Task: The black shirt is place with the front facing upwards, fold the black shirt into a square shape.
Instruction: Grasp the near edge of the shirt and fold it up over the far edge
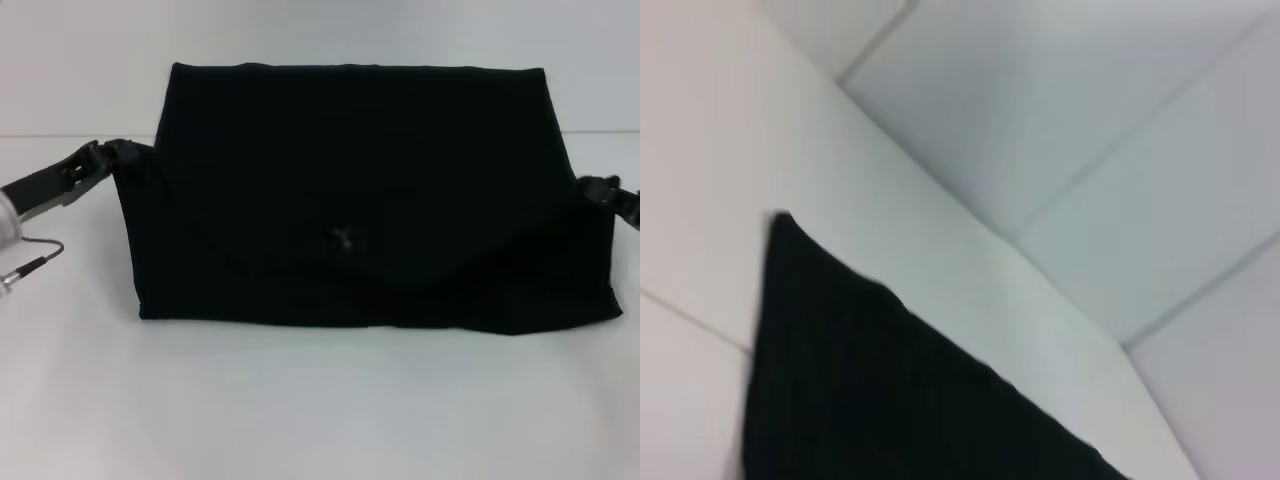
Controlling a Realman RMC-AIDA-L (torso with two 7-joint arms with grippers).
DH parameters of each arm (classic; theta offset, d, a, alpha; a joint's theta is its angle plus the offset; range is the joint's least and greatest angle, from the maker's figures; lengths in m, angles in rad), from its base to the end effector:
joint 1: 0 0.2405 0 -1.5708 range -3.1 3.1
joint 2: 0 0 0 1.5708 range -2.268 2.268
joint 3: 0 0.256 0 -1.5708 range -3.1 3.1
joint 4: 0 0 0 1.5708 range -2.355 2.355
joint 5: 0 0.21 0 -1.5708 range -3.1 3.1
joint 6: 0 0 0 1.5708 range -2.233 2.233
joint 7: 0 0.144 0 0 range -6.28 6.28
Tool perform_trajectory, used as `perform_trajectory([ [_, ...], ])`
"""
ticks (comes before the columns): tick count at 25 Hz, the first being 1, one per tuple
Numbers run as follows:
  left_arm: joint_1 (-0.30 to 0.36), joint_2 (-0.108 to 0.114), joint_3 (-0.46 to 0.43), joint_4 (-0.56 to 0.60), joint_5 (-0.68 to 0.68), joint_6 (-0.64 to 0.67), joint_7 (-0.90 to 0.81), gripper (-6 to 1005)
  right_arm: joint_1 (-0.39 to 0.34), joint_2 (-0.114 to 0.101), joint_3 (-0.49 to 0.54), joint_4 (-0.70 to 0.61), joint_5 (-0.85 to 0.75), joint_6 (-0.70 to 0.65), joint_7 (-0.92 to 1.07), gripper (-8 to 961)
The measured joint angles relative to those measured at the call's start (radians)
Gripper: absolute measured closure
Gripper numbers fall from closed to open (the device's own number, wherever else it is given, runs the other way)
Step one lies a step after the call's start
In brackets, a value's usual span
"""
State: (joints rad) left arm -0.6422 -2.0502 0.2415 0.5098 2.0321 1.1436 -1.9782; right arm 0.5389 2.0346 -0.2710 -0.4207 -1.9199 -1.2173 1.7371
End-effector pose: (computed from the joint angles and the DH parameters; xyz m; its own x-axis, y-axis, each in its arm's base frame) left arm -0.3081 0.3969 0.0453 0.0558 0.5615 0.8256 0.9819 -0.1809 0.0566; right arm 0.3321 0.3610 0.0361 0.1415 -0.5228 -0.8406 -0.9655 -0.2604 -0.0006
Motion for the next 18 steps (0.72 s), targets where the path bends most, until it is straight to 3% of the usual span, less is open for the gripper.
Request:
perform_trajectory([
  [3,-0.008,-0.026,0.002,-0.014,-0.066,-0.081,0.072,979,0.006,0.041,0.0,0.011,0.092,0.056,-0.126,892],
  [5,-0.013,-0.036,0.004,-0.021,-0.107,-0.116,0.105,979,0.006,0.052,0.0,0.022,0.158,0.065,-0.194,892],
  [12,-0.039,-0.048,0.011,-0.052,-0.186,-0.203,0.186,978,0.019,0.052,0.0,0.049,0.215,0.097,-0.284,891],
  [18,-0.064,-0.07,0.01,-0.097,-0.206,-0.332,0.295,979,0.057,0.054,-0.012,0.101,0.216,0.241,-0.378,891],
])
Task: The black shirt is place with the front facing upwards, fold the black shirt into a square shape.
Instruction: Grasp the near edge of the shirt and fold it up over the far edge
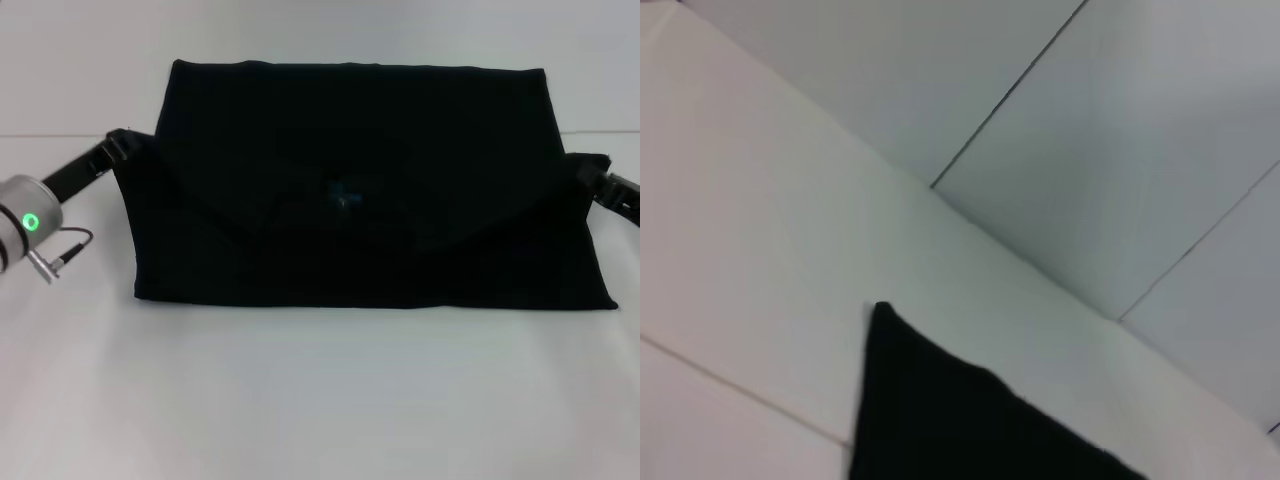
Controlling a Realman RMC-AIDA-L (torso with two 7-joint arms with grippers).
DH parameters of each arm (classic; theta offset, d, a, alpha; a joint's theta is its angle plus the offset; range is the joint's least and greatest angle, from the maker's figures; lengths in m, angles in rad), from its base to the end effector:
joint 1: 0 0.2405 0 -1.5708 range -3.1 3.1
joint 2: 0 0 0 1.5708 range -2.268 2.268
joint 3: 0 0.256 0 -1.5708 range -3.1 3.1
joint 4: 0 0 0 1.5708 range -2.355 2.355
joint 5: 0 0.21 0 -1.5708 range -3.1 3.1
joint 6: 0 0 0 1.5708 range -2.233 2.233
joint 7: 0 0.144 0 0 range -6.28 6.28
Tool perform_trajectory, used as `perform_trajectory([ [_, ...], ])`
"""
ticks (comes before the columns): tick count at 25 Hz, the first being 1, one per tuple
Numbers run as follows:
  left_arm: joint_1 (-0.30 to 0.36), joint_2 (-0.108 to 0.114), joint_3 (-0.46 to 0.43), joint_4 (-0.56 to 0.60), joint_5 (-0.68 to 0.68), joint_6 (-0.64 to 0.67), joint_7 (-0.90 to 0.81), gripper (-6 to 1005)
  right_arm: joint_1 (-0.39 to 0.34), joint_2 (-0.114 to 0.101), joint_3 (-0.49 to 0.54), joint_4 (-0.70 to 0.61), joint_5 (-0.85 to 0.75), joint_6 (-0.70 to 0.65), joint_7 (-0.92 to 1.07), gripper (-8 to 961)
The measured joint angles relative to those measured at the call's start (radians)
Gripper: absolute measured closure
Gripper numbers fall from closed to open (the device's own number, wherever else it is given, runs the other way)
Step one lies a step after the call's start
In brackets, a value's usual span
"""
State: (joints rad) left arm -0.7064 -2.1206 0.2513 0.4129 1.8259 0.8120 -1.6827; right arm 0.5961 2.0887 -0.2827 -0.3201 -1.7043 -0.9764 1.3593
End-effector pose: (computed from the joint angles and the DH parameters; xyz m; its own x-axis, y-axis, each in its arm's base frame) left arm -0.3053 0.4219 0.0143 0.1273 0.4203 0.8984 0.9914 -0.0815 -0.1024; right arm 0.3268 0.3847 0.0098 0.2942 -0.3732 -0.8799 -0.9491 -0.2224 -0.2230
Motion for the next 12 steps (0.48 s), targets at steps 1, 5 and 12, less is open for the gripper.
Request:
perform_trajectory([
  [1,-0.003,-0.006,0.0,-0.001,0.0,-0.016,0.017,979,0.006,0.001,-0.002,0.006,0.0,0.023,-0.017,890],
  [5,-0.014,-0.03,-0.003,-0.002,-0.022,-0.068,0.085,955,0.024,0.002,-0.005,0.029,0.001,0.075,-0.065,890],
  [12,-0.024,-0.043,-0.001,-0.053,-0.157,-0.084,0.315,914,0.029,0.004,-0.004,0.036,0.002,0.086,-0.082,889],
])
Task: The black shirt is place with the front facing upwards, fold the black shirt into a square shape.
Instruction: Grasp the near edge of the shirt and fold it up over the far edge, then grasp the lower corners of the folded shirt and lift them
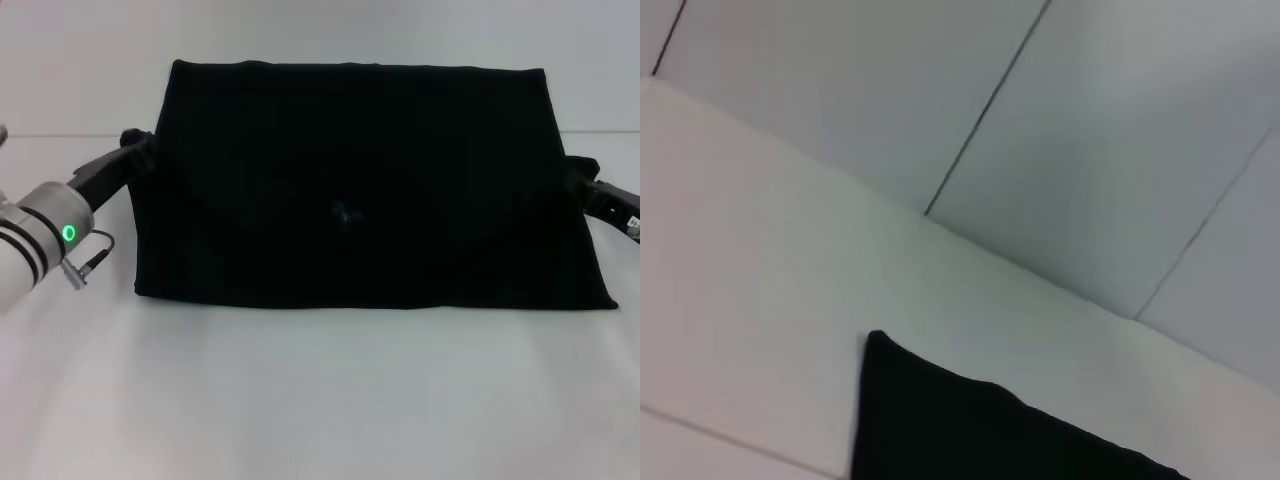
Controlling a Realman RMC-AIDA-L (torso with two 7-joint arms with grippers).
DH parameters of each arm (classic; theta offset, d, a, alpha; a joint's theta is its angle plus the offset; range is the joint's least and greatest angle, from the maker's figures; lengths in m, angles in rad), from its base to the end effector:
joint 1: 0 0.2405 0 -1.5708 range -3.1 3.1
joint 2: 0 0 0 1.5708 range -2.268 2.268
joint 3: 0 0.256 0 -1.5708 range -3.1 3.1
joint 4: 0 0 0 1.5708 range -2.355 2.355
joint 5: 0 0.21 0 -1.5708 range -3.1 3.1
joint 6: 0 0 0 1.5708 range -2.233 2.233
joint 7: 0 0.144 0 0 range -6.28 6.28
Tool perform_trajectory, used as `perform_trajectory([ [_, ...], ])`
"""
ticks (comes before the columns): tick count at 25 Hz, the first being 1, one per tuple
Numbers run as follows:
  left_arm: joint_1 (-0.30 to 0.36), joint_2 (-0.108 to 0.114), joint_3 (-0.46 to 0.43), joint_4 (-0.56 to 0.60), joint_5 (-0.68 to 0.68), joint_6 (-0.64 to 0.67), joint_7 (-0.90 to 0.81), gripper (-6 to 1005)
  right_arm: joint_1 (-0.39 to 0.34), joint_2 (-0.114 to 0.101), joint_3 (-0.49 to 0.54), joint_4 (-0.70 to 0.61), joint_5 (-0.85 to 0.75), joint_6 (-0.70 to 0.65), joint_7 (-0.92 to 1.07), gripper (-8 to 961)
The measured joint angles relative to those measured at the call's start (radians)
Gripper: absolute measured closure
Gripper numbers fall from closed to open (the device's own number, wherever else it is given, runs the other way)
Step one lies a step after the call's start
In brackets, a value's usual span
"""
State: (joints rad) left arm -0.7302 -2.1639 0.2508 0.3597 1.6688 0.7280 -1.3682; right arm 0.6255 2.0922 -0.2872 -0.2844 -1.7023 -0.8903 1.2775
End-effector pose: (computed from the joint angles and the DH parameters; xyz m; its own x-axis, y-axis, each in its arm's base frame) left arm -0.2968 0.4240 -0.0074 0.2675 0.3631 0.8925 0.9635 -0.1032 -0.2468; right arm 0.3262 0.3914 -0.0016 0.3582 -0.3914 -0.8476 -0.9318 -0.2070 -0.2981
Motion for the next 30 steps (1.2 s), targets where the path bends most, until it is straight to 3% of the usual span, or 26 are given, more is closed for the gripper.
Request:
perform_trajectory([
  [3,-0.004,0.0,0.0,-0.027,-0.044,0.0,0.072,896,-0.006,0.0,-0.002,0.0,-0.003,-0.008,-0.001,889],
  [5,-0.001,0.001,0.001,-0.027,-0.046,-0.003,0.07,884,-0.01,-0.001,-0.01,0.001,-0.006,-0.011,-0.002,817],
  [14,0.059,0.012,0.002,-0.019,-0.041,-0.008,0.005,605,-0.063,-0.003,-0.028,0.0,-0.008,-0.044,0.005,447],
  [17,0.09,0.031,0.03,-0.008,-0.006,0.032,-0.107,512,-0.097,-0.008,-0.027,-0.007,-0.005,-0.127,0.006,381],
  [19,0.13,0.05,0.075,0.032,0.073,0.141,-0.255,450,-0.12,-0.015,-0.029,-0.009,-0.007,-0.199,0.006,337],
  [23,0.186,0.067,0.096,0.176,0.312,0.389,-0.539,293,-0.165,-0.034,-0.092,-0.036,-0.07,-0.384,-0.003,249],
  [26,0.191,0.07,0.096,0.203,0.363,0.426,-0.588,171,-0.179,-0.044,-0.154,-0.062,-0.145,-0.463,-0.002,181],
  [28,0.199,0.088,0.078,0.267,0.537,0.542,-0.72,86,-0.181,-0.045,-0.177,-0.071,-0.188,-0.486,0.002,132],
  [30,0.201,0.089,0.071,0.274,0.557,0.547,-0.733,44,-0.182,-0.043,-0.183,-0.074,-0.219,-0.493,0.003,83],
])
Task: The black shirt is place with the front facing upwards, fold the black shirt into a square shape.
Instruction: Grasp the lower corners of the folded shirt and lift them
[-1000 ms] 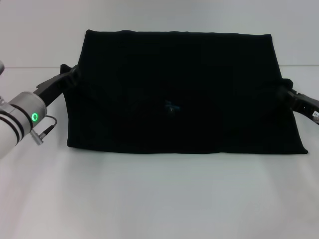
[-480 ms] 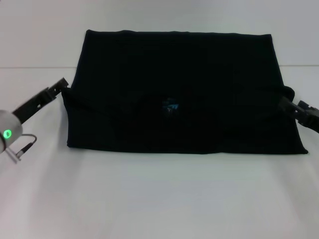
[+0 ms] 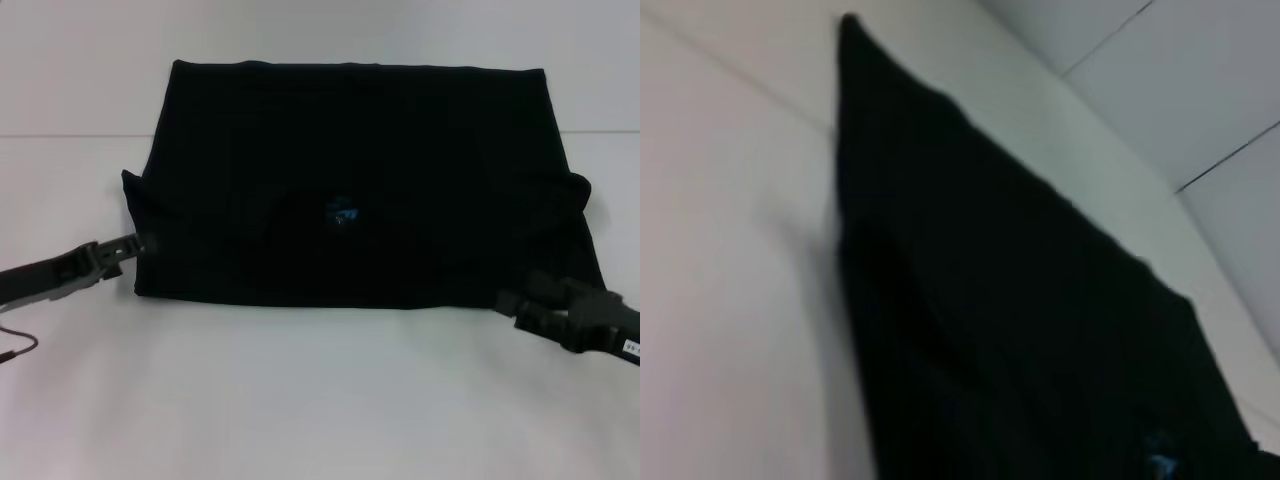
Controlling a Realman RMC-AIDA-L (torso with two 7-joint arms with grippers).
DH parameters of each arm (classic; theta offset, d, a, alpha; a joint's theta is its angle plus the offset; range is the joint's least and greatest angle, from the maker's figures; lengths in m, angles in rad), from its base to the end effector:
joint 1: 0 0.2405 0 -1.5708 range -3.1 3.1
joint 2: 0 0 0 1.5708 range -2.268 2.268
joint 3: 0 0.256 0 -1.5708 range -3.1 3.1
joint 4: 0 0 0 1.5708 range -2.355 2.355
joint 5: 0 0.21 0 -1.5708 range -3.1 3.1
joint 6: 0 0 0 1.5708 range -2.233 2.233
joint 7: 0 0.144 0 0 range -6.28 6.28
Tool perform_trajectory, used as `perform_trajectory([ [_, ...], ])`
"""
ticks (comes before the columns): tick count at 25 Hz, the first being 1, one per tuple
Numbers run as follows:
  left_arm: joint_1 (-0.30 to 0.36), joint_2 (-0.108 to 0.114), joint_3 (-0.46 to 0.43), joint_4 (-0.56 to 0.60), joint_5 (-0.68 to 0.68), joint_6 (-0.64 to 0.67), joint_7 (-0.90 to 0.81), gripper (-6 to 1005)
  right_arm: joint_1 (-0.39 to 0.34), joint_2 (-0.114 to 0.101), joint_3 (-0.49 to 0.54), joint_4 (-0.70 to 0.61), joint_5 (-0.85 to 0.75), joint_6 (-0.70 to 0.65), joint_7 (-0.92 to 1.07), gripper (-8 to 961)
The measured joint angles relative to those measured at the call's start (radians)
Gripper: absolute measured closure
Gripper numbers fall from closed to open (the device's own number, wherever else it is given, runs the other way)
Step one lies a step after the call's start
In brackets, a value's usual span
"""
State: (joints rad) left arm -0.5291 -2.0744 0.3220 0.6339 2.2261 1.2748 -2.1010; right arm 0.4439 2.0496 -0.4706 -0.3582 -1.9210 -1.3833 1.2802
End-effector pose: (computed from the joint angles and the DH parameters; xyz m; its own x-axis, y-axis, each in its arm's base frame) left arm -0.3372 0.3471 0.0325 0.0872 0.7318 0.6759 0.9917 -0.1280 0.0106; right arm 0.3273 0.3057 -0.0112 0.5475 -0.4785 -0.6865 -0.7660 -0.6168 -0.1810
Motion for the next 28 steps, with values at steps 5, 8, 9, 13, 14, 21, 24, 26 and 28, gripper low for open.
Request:
perform_trajectory([
  [5,-0.002,0.0,0.005,-0.007,0.016,-0.03,0.001,49,0.002,0.009,-0.008,0.0,-0.01,0.014,-0.006,83],
  [8,-0.01,-0.006,0.019,-0.015,0.014,-0.074,0.013,49,0.004,0.01,-0.013,0.003,-0.011,0.017,-0.007,84],
  [9,-0.012,-0.007,0.021,-0.019,0.012,-0.084,0.018,49,0.004,0.01,-0.014,0.004,-0.011,0.017,-0.007,84],
  [13,-0.03,-0.008,0.023,-0.048,0.013,-0.134,0.035,48,0.007,0.016,-0.023,0.005,-0.012,0.024,-0.008,84],
  [14,-0.034,-0.008,0.023,-0.054,0.014,-0.141,0.04,48,0.007,0.018,-0.026,0.004,-0.012,0.028,-0.008,84],
  [21,-0.055,-0.01,0.062,-0.075,0.02,-0.155,0.063,49,0.012,0.023,-0.034,0.002,-0.012,0.039,-0.009,84],
  [24,-0.058,-0.01,0.079,-0.074,0.023,-0.156,0.057,49,0.012,0.023,-0.034,0.004,-0.012,0.04,-0.008,85],
  [26,-0.058,-0.009,0.088,-0.071,0.028,-0.155,0.052,79,0.012,0.023,-0.034,0.004,-0.012,0.04,-0.007,85],
  [28,-0.059,-0.009,0.099,-0.066,0.039,-0.151,0.047,110,0.009,0.023,-0.034,0.003,-0.012,0.039,-0.004,85],
])
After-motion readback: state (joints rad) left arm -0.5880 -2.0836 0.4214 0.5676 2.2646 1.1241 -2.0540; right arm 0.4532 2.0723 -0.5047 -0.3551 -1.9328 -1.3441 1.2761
